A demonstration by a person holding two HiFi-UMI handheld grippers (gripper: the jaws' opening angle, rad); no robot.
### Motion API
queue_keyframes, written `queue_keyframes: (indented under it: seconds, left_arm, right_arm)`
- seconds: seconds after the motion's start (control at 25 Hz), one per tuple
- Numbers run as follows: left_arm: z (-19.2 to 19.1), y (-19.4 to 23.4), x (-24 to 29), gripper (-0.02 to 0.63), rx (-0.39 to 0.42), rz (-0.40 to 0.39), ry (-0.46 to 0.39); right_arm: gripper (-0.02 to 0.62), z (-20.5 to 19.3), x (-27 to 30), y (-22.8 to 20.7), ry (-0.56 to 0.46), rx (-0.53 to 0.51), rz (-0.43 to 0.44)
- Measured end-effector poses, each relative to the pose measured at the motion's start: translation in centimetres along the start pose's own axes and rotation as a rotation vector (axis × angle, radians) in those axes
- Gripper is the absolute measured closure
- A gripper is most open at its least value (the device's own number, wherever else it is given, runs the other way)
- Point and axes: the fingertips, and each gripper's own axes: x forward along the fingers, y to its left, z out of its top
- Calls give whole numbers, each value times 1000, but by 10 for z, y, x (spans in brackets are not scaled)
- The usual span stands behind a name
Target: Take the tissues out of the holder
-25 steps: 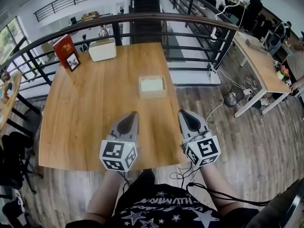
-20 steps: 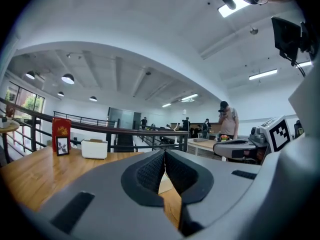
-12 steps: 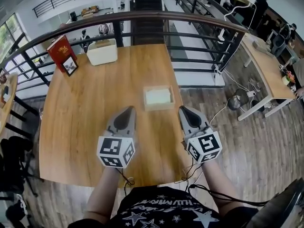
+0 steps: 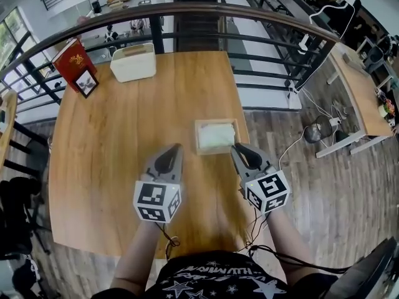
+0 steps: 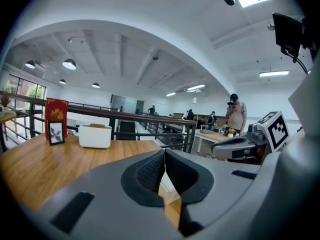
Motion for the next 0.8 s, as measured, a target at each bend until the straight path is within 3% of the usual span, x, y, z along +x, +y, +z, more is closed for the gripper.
queue_keyframes:
  seconds: [0.2,0.36,0.44,0.6,0.8]
  left_arm:
    - [-4,12,27,592,-30,-21,8]
    - [-8,18,50,592,2,-36,29]
    - [-12,21,62,592,5,-46,40]
    - [-20,28,79,592,-14,-66,57]
    - [-35,33,95,592,-22,-83,82]
  right_arm:
    - [574,-12,36,-19,48,-38,11]
    - [563,-23,60,-29,82,-50,27]
    - [420,-32,72,-32,111,-47,47]
    - [400,-43,93,-43,160,-102,61]
    - [359,-56,122,-49,254,-101,150]
